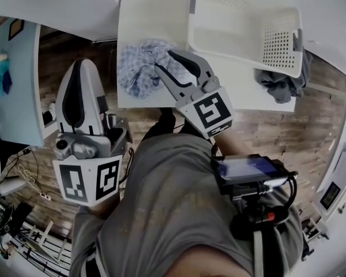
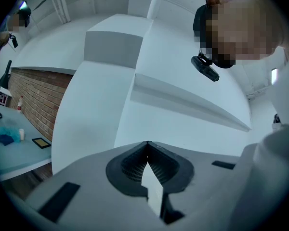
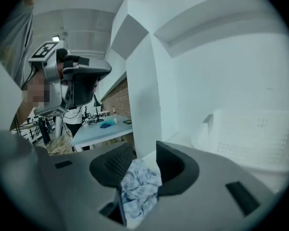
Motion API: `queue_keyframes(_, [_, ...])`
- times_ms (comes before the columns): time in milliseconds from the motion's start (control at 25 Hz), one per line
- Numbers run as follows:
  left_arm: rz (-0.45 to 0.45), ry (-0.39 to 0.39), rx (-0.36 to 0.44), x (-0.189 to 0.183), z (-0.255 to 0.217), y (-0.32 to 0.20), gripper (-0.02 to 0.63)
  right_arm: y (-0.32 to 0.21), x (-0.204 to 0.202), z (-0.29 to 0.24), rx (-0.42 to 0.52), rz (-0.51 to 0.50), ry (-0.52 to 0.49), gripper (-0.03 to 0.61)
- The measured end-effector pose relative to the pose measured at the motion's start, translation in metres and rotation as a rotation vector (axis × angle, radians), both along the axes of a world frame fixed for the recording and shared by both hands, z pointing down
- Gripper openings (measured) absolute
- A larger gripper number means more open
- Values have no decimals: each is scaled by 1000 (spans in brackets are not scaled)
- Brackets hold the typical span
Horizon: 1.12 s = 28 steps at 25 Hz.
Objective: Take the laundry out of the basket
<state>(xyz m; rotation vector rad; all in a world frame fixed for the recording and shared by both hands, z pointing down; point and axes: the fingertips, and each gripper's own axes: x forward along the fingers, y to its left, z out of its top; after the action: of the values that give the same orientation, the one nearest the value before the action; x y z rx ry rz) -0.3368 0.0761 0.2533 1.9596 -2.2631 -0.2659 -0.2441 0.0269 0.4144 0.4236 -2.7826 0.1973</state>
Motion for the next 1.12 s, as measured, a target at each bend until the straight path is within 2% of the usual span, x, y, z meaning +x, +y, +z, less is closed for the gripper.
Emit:
queue_keyframes(120, [38,-10,37,18,-12,-10,8,-5,16,-43,42,28,-105,134])
queue_keyframes(280, [104,-33,81,51,-26,-26,8,-14,50,-91,35,81,-231,61])
queue_keyframes(440, [152,-109,95,90,-30,-41,8,-31,86,-133,67,165,-322,28])
queue_keyframes(560, [204,-179,116,125,-34,-56,8,-49,112,-153,138,256,-321,26])
queue_keyframes(760, [277,-242,152,172,-47,-72,8,-64,147,-178,218,346,-335,14])
queue_keyframes(1000, [369,-257,160,237,-54,-97,8,-87,204,-195,264,427,-352,9])
queue_keyframes(1120, [404,-251,157,250,-51,-100,8,-88,217,-195,284,462,-350,8])
